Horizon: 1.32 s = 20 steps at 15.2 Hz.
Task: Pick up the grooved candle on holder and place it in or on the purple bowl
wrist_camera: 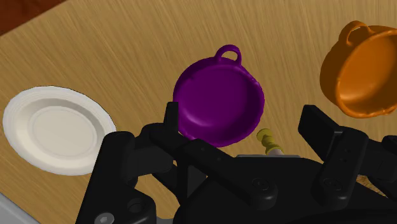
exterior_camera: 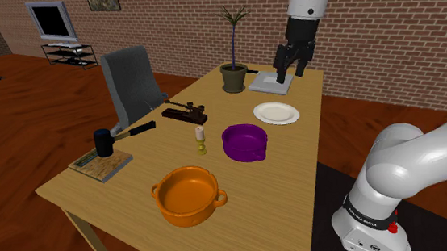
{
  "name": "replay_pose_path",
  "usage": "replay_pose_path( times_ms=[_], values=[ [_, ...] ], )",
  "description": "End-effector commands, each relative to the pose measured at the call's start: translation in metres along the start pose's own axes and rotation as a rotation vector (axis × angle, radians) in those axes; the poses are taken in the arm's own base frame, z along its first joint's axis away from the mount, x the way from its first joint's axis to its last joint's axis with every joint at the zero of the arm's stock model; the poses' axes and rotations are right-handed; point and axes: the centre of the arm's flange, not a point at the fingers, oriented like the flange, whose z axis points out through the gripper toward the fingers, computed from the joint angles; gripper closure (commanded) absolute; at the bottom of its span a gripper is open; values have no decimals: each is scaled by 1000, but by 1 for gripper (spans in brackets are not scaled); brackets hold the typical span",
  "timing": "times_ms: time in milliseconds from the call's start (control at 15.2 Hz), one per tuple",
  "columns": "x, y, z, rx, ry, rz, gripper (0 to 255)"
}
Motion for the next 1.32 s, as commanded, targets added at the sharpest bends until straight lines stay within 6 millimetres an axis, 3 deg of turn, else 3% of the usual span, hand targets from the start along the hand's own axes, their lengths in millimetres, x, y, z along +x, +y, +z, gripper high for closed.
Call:
replay_pose_path(
  times_ms=[0,1254],
  values=[
    [0,0,0,0,0,0,0],
    [162,-120,155,-18,-25,35,0]
  ],
)
